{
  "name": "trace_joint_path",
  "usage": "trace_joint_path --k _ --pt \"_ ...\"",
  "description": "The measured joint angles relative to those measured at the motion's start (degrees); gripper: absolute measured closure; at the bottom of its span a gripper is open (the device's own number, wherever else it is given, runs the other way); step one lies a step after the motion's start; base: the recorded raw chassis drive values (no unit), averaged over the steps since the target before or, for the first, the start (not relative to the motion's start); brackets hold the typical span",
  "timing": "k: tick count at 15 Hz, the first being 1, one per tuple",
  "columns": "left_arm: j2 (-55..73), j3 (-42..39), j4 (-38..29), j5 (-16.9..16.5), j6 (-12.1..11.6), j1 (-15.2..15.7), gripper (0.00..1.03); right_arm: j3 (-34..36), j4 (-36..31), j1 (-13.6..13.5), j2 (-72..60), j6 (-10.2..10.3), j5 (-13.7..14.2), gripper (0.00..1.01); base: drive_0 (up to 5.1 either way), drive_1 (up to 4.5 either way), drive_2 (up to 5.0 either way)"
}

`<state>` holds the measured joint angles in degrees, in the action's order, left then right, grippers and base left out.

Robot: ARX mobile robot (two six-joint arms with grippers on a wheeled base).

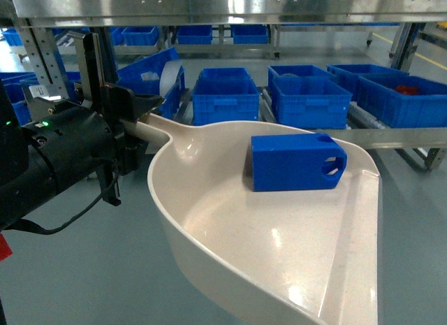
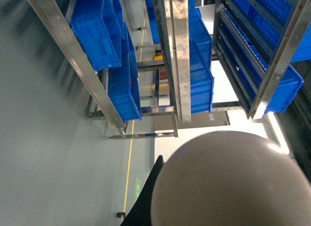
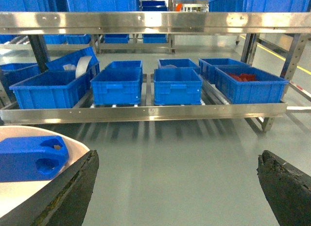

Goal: Place part in tray to right shelf

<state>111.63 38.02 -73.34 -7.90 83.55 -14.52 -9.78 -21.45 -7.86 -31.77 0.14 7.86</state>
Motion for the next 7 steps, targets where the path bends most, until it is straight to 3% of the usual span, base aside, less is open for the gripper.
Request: trace_joint_path --k 7 --pt "0.0 0.0 0.0 0.0 0.0 0.0 0.91 0.0 0.0 0.0 0.0 0.0 0.0 0.03 0.0 0.0 0.0"
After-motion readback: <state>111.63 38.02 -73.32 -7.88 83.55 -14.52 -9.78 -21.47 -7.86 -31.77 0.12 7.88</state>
